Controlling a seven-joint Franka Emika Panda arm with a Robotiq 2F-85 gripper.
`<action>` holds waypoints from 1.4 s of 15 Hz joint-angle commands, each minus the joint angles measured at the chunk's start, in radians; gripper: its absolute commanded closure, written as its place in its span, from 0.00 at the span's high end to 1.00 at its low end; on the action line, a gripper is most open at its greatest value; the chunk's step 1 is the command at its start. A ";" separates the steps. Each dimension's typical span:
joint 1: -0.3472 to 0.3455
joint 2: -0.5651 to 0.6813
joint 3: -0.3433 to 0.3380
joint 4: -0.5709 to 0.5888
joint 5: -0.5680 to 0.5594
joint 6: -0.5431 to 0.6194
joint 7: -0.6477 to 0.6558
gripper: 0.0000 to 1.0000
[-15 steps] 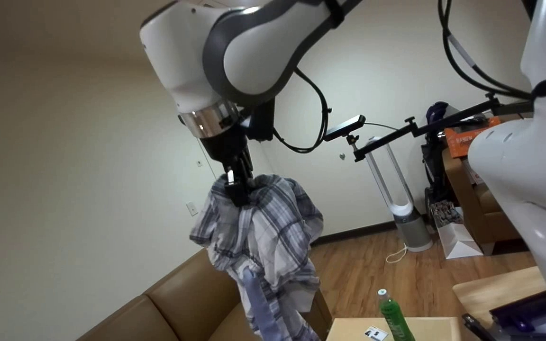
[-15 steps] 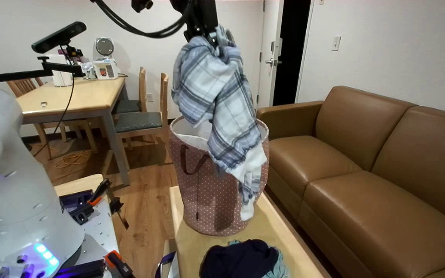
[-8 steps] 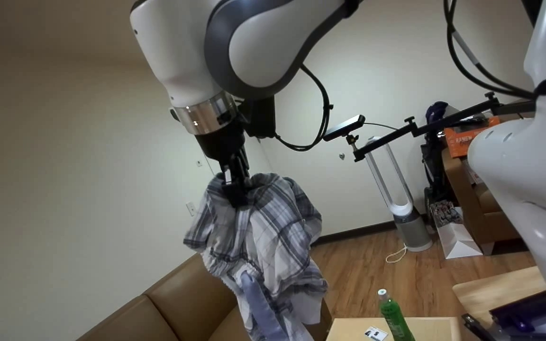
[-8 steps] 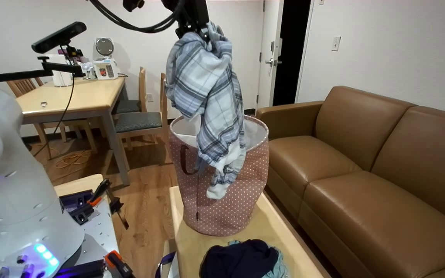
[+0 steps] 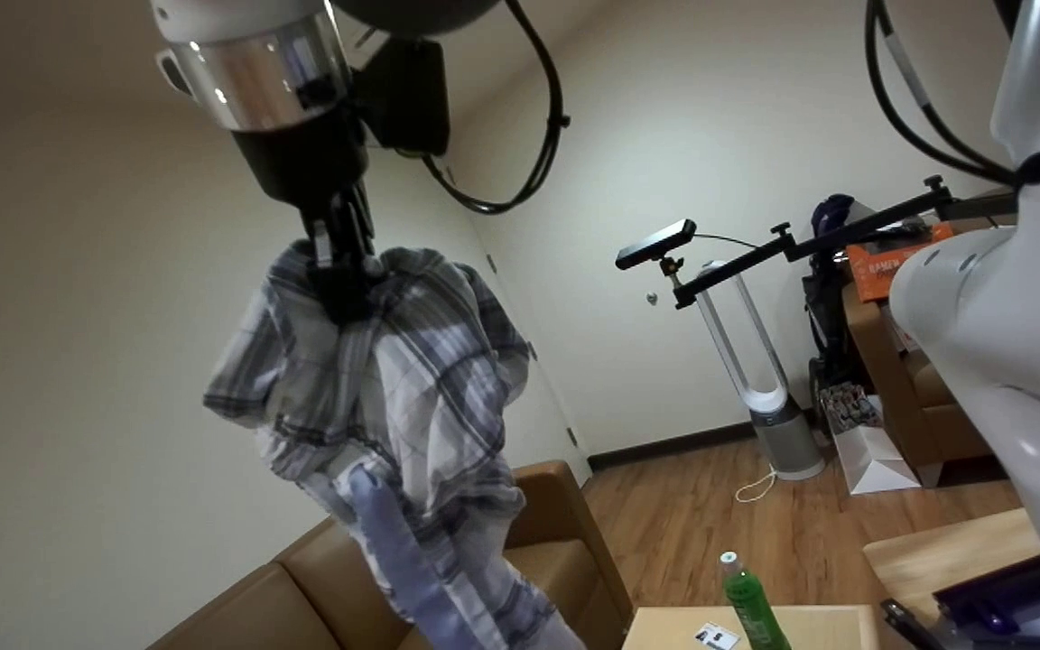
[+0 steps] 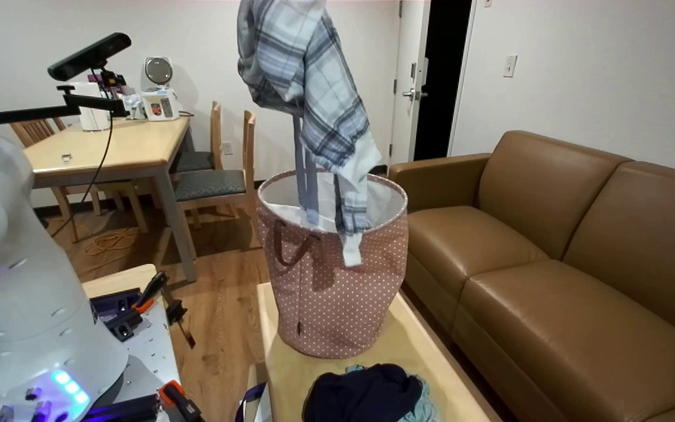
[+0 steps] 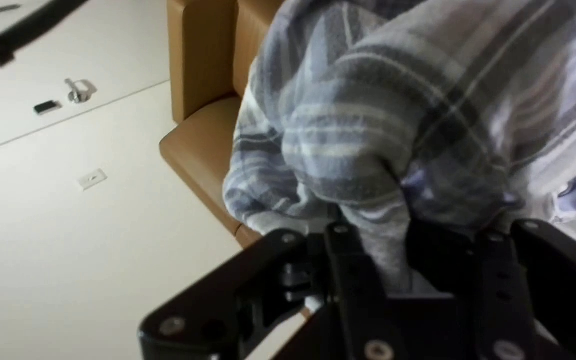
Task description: Pick up the clothe and put it in the bag
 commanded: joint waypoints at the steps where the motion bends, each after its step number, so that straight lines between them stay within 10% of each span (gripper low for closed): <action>1: 0.024 0.055 0.071 0.131 -0.126 -0.034 -0.011 0.06; 10: 0.077 0.252 0.058 0.184 -0.335 0.149 0.022 0.06; 21: 0.137 0.684 -0.051 0.026 -0.022 0.329 -0.019 0.06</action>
